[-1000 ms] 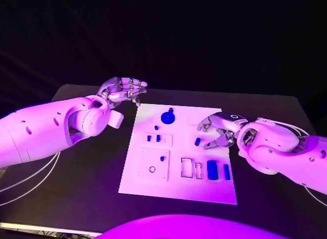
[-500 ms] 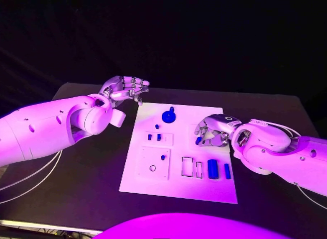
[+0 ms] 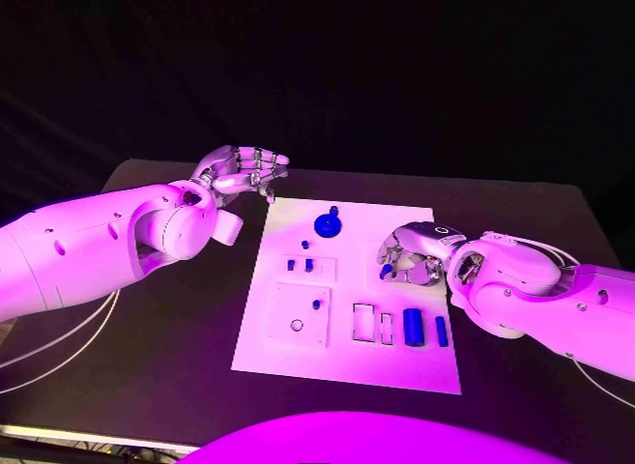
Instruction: Assemble the parts on the task board
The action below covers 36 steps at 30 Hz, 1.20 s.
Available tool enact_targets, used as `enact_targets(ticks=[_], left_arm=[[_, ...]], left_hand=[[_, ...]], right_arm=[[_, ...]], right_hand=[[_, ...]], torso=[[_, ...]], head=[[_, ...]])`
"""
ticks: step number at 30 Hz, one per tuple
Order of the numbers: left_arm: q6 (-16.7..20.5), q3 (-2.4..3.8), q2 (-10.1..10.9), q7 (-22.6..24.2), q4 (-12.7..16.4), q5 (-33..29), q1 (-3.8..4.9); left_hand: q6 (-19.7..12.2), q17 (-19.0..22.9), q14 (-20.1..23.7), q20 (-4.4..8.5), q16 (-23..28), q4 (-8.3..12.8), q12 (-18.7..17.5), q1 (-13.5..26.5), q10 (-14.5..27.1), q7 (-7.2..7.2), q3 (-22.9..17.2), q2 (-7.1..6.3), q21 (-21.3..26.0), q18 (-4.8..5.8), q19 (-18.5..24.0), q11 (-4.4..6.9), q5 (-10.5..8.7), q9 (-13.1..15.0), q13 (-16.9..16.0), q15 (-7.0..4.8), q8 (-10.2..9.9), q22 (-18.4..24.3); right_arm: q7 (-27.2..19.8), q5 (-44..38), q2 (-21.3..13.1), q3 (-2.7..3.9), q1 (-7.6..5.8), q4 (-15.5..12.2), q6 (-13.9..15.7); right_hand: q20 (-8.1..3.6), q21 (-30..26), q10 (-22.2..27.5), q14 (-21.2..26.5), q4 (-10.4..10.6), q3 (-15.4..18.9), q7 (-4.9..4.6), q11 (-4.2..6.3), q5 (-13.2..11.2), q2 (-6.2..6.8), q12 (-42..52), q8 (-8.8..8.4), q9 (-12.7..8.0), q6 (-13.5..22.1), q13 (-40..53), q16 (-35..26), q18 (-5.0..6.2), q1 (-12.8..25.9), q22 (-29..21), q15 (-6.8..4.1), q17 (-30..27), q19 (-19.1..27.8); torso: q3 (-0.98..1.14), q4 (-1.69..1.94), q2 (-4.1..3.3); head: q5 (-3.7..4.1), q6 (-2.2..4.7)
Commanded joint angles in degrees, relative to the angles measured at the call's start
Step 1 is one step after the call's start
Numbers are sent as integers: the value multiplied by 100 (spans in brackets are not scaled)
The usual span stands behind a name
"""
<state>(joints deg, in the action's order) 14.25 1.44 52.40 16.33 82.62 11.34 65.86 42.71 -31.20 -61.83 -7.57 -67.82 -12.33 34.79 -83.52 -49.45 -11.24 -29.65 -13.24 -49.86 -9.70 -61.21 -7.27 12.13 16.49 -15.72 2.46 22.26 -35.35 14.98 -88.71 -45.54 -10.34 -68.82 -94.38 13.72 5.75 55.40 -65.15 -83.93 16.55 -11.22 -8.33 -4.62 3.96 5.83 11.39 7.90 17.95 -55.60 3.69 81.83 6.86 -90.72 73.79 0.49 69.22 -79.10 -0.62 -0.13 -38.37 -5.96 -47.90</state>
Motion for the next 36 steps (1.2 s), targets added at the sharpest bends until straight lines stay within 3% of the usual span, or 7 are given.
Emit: enact_targets(ticks=[1,10,14,20,26,36], left_arm=[[-91,4,-2,21,10,15,7],[-107,4,4,9,15,16,7],[-105,4,6,7,15,16,7],[-104,4,7,7,15,16,7],[-101,4,7,9,14,16,7],[-96,4,3,9,10,16,7]], left_hand=[[-6,8,14,-40,-25,-8,21,8,41,-20,12,8,28,-89,-17,-4,7,-5,5,37,21,7],[-9,9,13,-40,-28,-14,26,14,43,-22,13,12,29,-89,-19,-5,6,-10,9,38,23,9],[-9,9,13,-40,-28,-14,26,14,43,-22,13,12,29,-89,-19,-5,6,-10,9,38,23,9],[-12,10,12,-41,-30,-18,30,18,45,-22,13,13,30,-89,-20,-6,6,-13,11,38,25,9],[-12,10,12,-41,-30,-18,30,18,45,-22,13,13,30,-89,-20,-6,6,-13,11,38,25,9],[-11,12,11,-41,-32,-21,33,21,47,-22,14,15,31,-89,-21,-6,6,-16,14,39,28,10]], right_arm=[[-66,-39,8,-1,7,8,-26],[-77,-43,29,-4,18,-7,-34],[-77,-56,31,-5,23,-16,-28],[-31,-137,26,-5,29,-11,-12],[-37,-223,23,-5,34,-8,72],[-112,-159,-35,-1,27,-149,256]], right_hand=[[-4,37,-93,-219,-4,-197,-12,-4,-7,96,-73,36,-10,-111,4,43,-59,14,25,-50,12,-35],[2,47,-213,-217,-18,-694,-25,-12,-26,269,-237,34,-40,-263,10,54,-61,173,68,-43,14,-36],[-12,60,-354,-217,-54,-980,2,20,-65,242,-251,115,-9,-455,24,57,-61,186,90,-68,14,-40],[-77,201,-649,-235,-251,-1576,92,109,-98,193,-304,267,104,-671,54,91,-85,239,191,-141,85,-87],[-111,392,-818,-255,-550,-2020,111,139,-104,198,-372,407,271,-689,60,132,-121,380,315,-167,162,-144],[-125,454,-935,-253,-793,-2304,123,157,-111,271,-450,534,446,-646,64,138,-131,639,385,-181,159,-151]], torso=[[2,0,2],[5,-1,-1],[6,0,0],[3,0,1],[4,0,3],[1,1,4]], head=[[1,-8],[-2,-15],[-2,-19],[0,-28],[1,-33],[6,-24]])
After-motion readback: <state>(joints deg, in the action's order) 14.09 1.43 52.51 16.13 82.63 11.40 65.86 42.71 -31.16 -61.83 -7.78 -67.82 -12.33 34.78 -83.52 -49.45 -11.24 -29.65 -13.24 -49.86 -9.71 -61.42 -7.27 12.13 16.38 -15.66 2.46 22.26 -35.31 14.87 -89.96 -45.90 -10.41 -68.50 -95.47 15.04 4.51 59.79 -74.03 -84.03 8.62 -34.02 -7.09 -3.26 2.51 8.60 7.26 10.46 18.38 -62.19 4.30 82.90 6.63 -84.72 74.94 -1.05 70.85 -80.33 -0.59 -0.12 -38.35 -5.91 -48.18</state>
